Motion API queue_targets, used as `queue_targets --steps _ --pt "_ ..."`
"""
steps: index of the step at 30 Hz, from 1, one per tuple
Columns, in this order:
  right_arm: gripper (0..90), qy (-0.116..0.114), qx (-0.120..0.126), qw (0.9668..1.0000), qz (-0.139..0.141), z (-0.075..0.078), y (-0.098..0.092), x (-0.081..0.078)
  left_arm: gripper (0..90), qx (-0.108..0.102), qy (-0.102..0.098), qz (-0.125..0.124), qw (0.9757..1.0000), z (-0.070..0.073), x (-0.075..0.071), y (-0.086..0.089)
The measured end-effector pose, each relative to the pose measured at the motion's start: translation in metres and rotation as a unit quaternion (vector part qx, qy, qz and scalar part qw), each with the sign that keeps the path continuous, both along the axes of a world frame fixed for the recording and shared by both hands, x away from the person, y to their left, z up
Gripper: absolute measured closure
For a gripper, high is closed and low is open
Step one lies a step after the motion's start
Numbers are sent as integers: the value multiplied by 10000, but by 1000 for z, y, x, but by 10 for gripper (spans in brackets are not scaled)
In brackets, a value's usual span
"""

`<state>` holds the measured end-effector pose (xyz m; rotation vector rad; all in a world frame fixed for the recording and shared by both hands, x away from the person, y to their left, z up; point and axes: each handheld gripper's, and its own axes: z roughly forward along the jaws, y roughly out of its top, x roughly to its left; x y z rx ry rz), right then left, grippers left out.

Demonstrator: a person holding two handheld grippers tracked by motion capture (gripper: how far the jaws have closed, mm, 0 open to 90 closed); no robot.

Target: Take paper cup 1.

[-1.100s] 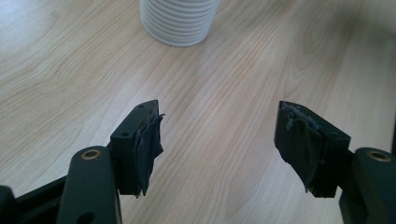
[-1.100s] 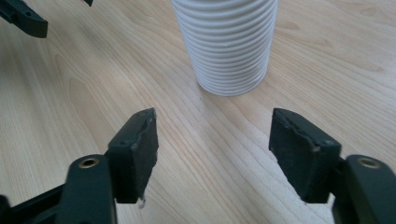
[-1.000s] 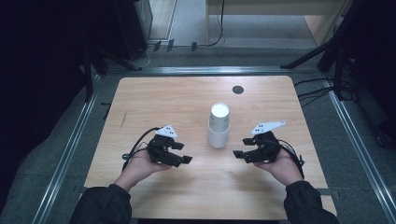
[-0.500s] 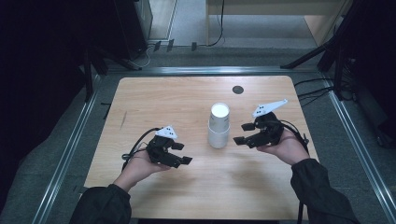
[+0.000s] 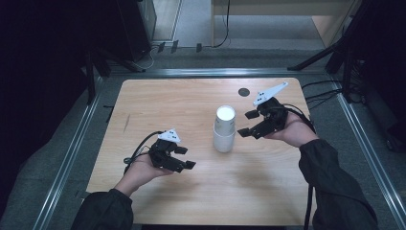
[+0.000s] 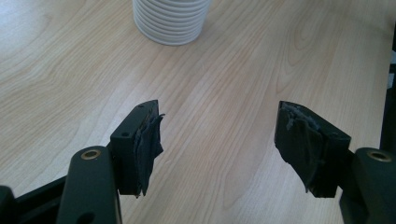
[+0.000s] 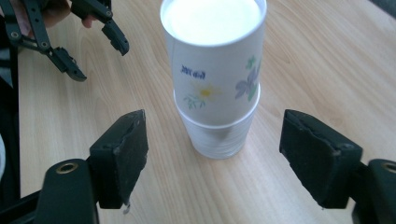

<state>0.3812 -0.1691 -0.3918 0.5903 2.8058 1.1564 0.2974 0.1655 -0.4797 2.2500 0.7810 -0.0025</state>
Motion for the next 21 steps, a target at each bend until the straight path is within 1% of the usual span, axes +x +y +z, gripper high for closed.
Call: queue_targets --steps 1,2,5,7,8,9,12,13,17,21 --pt "230 -7 -52 10000 35 2 2 1 317 0 0 0 10000 0 0 0" --pt "230 -7 -52 10000 35 2 2 1 317 13 -2 -1 10000 0 0 0" --pt "219 -8 -95 9998 172 7 8 7 317 36 18 -9 10000 -1 0 0" --pt "209 -2 -134 9998 156 8 12 11 317 43 18 -23 10000 -1 0 -1" --pt "207 8 -133 9998 152 8 14 14 317 39 18 -26 10000 -1 0 -1" --pt "205 65 -113 9998 155 8 18 17 317 33 22 -30 10000 -1 0 0" --pt "203 113 -108 9997 174 6 22 20 317 19 18 -22 10000 0 0 0" --pt "201 103 -109 9997 211 4 26 22 317 19 16 -20 10000 0 0 0" --pt "193 123 -129 9996 228 1 33 24 317 4 32 -2 10000 0 0 1" --pt "192 85 -105 9995 284 2 43 27 307 -23 58 -2 10000 0 0 2"
